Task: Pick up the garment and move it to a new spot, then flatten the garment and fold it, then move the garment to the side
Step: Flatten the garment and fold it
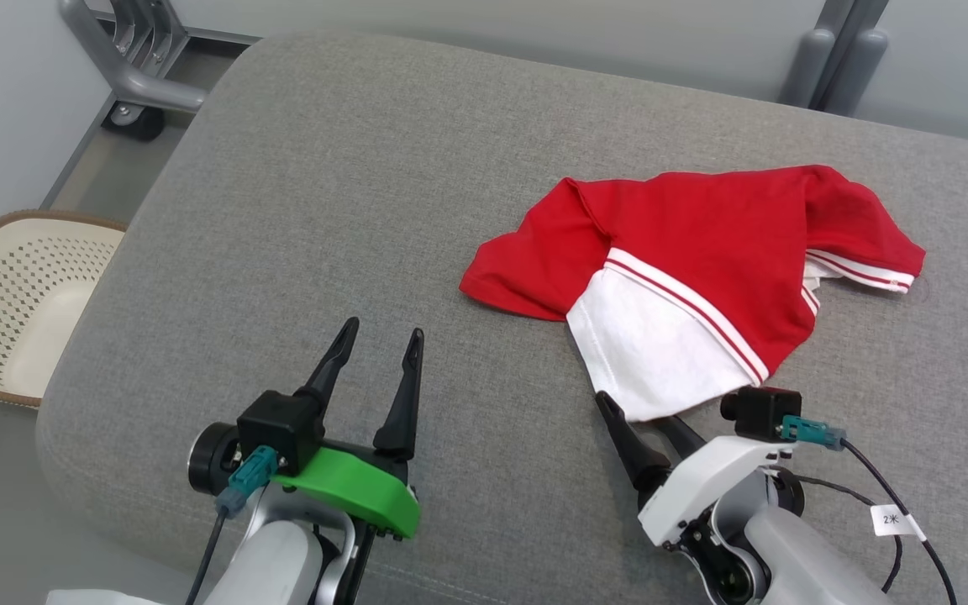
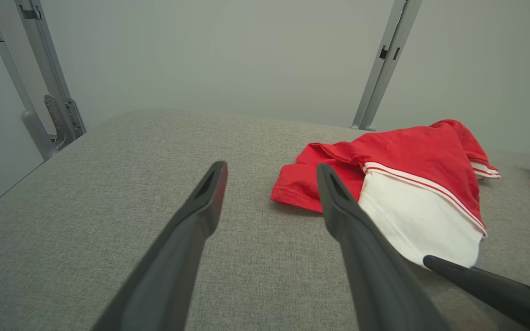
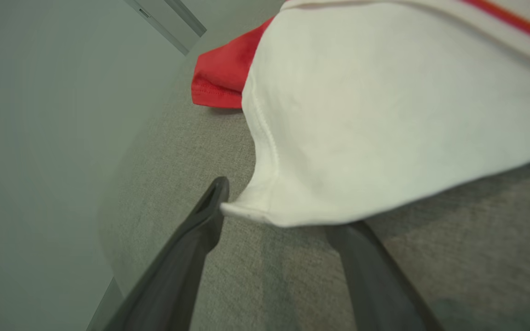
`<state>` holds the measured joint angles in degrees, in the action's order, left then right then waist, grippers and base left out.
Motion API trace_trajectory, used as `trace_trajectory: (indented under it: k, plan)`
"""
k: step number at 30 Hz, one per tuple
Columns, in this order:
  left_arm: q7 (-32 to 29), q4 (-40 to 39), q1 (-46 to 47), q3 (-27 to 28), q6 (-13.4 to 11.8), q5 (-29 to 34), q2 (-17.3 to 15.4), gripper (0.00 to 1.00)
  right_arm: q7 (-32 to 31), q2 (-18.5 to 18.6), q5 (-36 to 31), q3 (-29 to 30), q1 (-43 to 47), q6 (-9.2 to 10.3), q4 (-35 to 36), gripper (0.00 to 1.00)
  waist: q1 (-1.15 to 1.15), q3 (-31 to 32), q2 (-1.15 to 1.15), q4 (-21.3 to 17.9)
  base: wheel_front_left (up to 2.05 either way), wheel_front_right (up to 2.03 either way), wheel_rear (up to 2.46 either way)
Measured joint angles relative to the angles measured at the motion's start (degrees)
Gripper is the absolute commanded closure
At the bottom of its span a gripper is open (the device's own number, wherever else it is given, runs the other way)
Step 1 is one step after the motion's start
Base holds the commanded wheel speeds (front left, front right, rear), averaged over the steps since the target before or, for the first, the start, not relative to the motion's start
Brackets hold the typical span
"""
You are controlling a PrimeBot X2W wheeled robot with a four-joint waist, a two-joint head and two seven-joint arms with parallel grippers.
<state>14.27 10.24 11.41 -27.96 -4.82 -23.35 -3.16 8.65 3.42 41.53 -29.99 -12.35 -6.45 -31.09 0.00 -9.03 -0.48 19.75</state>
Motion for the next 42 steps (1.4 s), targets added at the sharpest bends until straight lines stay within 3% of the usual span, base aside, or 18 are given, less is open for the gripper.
trace_trajectory:
  k: [10, 11, 13, 14, 15, 27, 34, 42]
  plan:
    - [0.0, -0.76, -1.0, 0.0, 0.0, 0.01, -0.18, 0.0, 1.67, -0.41, 1.98, 2.2, 0.25, -0.01, -0.48, 0.03, 0.0, 0.16, 0.0, -0.22, 0.0, 0.0, 0.0]
    - [0.0, -0.89, -1.01, 0.01, 0.0, 0.01, -0.23, 0.0, 1.67, -0.4, 1.98, 2.2, 0.25, -0.01, -0.64, 0.52, 0.0, 0.17, 0.0, -0.23, 0.0, 0.0, 0.0]
    - [0.0, -1.16, -1.08, 0.02, 0.0, 0.01, -0.26, 0.0, 1.74, -0.31, 1.97, 2.21, 0.23, -0.01, -0.93, 0.74, 0.0, 0.22, 0.0, -0.23, 0.0, 0.0, 0.0]
    - [0.0, -1.21, -1.1, 0.02, 0.0, 0.01, -0.26, 0.0, 1.74, -0.26, 1.96, 2.18, 0.23, -0.01, -1.03, 0.93, 0.0, 0.25, 0.0, -0.22, 0.0, 0.0, 0.0]
    - [0.0, -1.22, -1.14, 0.02, 0.0, 0.01, -0.27, 0.0, 1.96, -0.21, 1.91, 2.21, 0.23, -0.01, -1.08, 1.0, 0.0, 0.3, 0.0, -0.22, 0.0, 0.0, 0.0]
    - [0.0, -1.08, -3.49, 1.63, -0.25, 0.01, -1.55, 0.0, 3.93, 1.99, 1.04, 3.77, 0.21, -0.01, -0.58, 1.0, 0.0, 2.55, 0.0, -1.7, 0.0, 0.0, 0.0]
    - [0.0, -1.25, -4.68, 1.88, -0.26, -0.18, -1.64, 0.0, 4.47, 2.31, 1.38, 4.65, -0.94, -0.07, 5.49, 1.0, 0.0, 3.95, 0.0, -3.95, 0.0, 0.0, 0.0]
    - [0.0, -1.54, -5.5, 2.1, -0.26, -0.7, -1.66, 0.0, 4.52, 6.76, 1.37, 7.72, -8.78, -0.09, 14.43, 1.0, 0.0, 5.78, 0.0, -7.18, 0.0, 0.0, 0.0]
